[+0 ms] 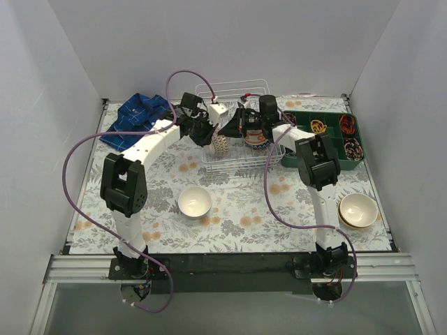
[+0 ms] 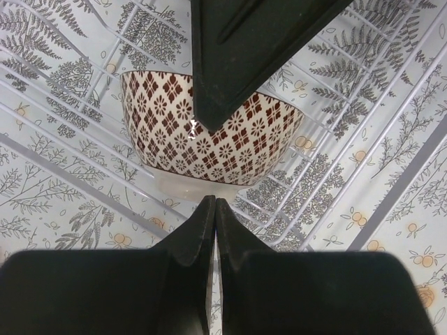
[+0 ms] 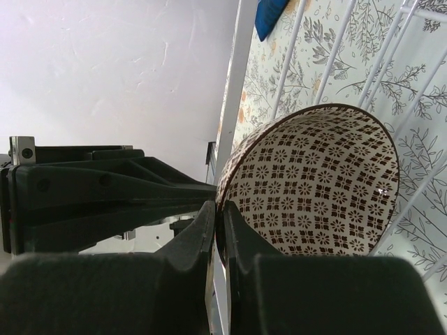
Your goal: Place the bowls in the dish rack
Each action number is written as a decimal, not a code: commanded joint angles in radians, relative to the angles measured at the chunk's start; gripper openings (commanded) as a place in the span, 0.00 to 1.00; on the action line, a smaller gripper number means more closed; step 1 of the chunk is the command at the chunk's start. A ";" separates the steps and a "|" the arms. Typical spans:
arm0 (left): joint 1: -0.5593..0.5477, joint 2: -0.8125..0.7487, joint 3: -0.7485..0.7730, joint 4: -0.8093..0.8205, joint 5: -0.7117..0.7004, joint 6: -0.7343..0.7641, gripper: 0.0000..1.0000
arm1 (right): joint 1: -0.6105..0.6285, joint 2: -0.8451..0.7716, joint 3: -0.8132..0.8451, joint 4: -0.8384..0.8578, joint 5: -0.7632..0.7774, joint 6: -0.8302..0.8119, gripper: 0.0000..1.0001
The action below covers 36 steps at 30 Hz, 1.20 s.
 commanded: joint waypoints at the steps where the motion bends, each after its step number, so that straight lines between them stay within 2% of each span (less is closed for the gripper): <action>1: -0.006 0.014 -0.009 0.009 -0.028 0.022 0.00 | -0.007 0.016 -0.033 -0.035 0.031 -0.062 0.04; 5: -0.014 0.037 0.008 0.040 -0.014 0.008 0.00 | -0.020 -0.009 -0.039 -0.042 0.027 -0.098 0.23; 8: -0.023 0.057 0.031 0.055 -0.005 0.001 0.00 | -0.042 -0.035 -0.027 -0.090 0.028 -0.130 0.32; 22: -0.046 0.092 0.086 0.092 0.026 -0.022 0.00 | -0.086 -0.150 -0.004 -0.325 0.132 -0.347 0.38; 31: -0.046 0.041 0.036 0.146 0.012 -0.048 0.00 | -0.099 -0.236 0.050 -0.613 0.347 -0.516 0.40; 36: -0.046 0.021 0.007 0.178 0.000 -0.079 0.00 | -0.102 -0.248 0.041 -0.638 0.399 -0.562 0.41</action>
